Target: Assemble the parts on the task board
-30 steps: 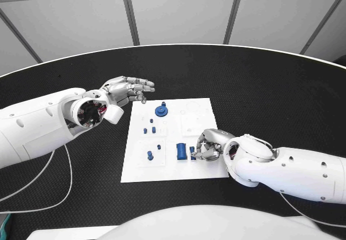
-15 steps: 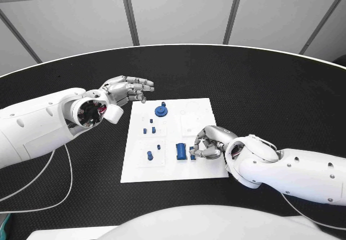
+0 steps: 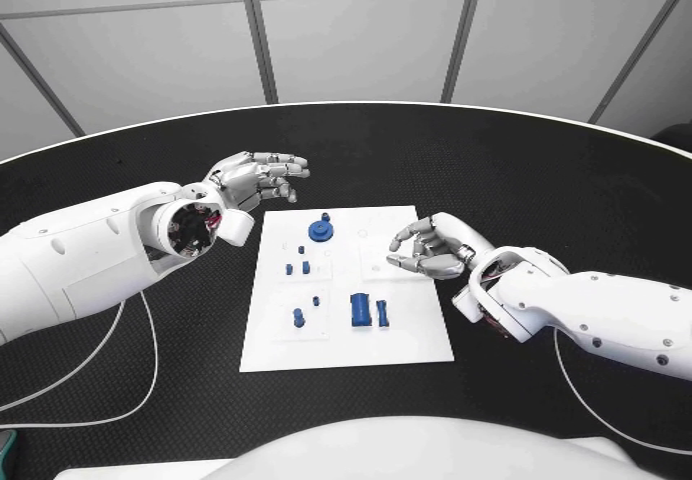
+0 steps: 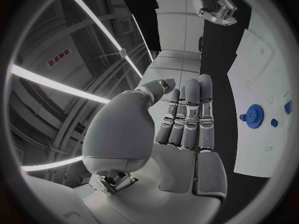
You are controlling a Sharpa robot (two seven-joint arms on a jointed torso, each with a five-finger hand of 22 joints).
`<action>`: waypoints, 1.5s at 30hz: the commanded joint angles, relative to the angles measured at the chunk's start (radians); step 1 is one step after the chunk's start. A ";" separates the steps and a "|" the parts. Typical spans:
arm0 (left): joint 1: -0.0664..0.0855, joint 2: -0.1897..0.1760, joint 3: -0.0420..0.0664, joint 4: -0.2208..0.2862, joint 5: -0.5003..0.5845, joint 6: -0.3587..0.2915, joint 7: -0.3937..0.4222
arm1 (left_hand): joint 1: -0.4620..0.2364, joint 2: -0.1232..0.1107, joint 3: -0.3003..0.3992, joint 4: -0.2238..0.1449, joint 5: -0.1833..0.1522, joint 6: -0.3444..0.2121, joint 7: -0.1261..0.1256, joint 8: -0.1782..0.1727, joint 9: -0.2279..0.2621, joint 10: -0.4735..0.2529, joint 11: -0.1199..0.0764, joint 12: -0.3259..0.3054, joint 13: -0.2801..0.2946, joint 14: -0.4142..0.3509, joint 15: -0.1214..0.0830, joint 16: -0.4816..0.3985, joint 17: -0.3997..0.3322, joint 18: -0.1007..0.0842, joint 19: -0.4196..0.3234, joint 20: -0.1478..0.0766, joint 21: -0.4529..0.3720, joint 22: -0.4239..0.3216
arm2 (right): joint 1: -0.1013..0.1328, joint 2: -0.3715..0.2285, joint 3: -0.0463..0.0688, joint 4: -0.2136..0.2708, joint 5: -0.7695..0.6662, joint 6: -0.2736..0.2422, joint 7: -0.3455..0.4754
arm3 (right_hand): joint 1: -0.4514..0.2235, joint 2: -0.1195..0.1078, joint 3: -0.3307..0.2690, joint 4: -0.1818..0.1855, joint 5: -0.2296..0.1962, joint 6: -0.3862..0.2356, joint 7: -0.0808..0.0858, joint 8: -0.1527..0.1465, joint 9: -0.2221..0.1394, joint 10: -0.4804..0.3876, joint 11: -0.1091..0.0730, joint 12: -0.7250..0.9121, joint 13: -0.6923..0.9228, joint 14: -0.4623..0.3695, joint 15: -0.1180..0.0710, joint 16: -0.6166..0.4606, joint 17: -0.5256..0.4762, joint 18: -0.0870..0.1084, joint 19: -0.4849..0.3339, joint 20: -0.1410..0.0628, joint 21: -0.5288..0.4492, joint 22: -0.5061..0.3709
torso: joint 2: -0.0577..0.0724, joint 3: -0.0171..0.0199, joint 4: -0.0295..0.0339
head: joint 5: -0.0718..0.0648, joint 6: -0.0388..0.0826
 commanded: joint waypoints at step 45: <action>-0.133 0.012 0.024 0.199 0.020 -0.627 0.320 | -1.332 0.160 -0.532 0.034 -0.383 -0.878 -0.200 -0.267 -0.442 -0.949 -0.132 -0.416 -0.163 -1.015 -0.052 -1.080 -0.377 -0.168 -0.954 -0.136 -0.914 -0.584 | 0.011 0.093 0.064 -0.020 0.836 -0.235 0.394 | -1.288 0.228 -0.390 -0.244 -0.286 -0.950 -0.103 -0.271 -0.658 -1.292 -0.022 -0.876 -1.221 -1.460 0.050 -1.244 -1.187 -0.114 -1.418 -0.051 -0.825 -1.304 | -0.024 0.0078 0.0321 | 0.021 0.249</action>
